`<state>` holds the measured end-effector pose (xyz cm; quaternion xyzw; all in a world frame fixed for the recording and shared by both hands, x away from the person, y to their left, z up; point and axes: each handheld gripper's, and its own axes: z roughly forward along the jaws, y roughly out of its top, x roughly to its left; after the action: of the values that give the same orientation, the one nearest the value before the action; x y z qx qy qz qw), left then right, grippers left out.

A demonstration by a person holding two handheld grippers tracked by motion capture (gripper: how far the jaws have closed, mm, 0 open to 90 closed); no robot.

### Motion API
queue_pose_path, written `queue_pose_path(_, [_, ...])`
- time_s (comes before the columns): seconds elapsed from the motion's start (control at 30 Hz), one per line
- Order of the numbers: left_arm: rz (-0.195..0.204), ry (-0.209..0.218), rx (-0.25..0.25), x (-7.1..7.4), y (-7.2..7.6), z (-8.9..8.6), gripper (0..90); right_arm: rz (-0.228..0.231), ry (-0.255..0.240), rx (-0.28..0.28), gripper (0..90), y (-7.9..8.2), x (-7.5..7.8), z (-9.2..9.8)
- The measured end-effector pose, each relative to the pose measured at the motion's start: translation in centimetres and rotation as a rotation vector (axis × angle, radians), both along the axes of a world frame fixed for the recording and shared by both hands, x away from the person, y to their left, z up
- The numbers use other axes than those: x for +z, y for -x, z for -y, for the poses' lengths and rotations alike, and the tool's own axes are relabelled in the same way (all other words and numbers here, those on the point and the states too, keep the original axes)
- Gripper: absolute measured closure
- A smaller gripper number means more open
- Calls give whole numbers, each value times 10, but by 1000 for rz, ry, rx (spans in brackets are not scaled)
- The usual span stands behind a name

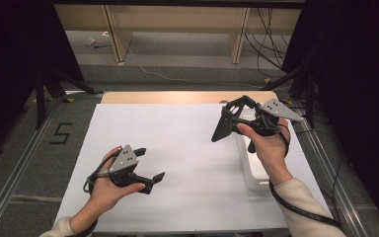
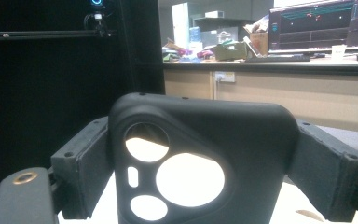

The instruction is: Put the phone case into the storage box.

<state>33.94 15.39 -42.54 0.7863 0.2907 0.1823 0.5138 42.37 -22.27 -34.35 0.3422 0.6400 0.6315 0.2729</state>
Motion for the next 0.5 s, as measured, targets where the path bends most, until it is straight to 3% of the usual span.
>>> queue_pose_path(0.5, [1, 0, 0, 0, 0, 0, 10, 6, -10, -19, 153, -1, 3, 7])
